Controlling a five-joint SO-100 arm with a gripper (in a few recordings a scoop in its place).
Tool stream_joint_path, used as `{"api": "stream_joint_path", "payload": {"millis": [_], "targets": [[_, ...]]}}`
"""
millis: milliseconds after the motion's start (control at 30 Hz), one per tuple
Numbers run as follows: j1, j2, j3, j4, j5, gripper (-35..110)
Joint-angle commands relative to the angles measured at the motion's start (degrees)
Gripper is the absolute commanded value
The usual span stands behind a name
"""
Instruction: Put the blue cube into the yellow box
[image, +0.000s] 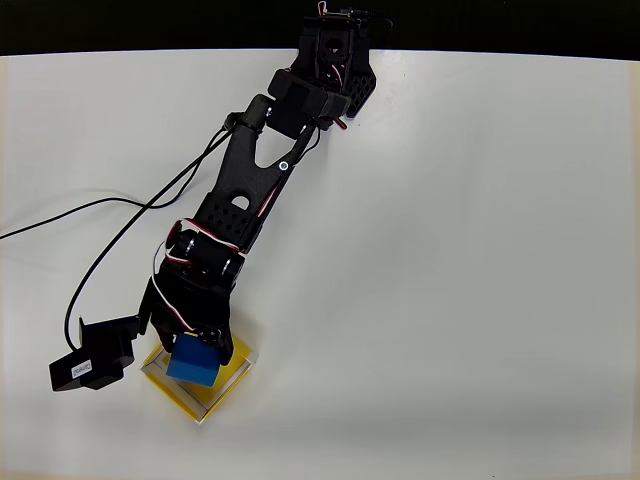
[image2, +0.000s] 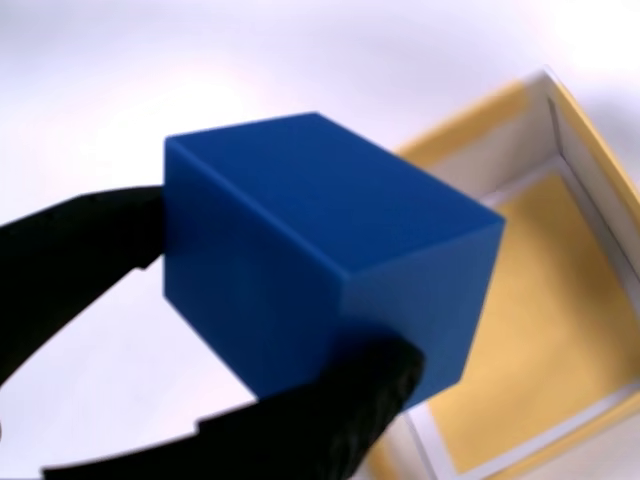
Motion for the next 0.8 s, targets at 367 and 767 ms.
{"api": "stream_joint_path", "payload": {"millis": [367, 767], "targets": [[3.78, -5.01, -10.37, -5.98, -0.88, 27], [2.55, -7.56, -10.72, -5.19, -0.79, 27]]}}
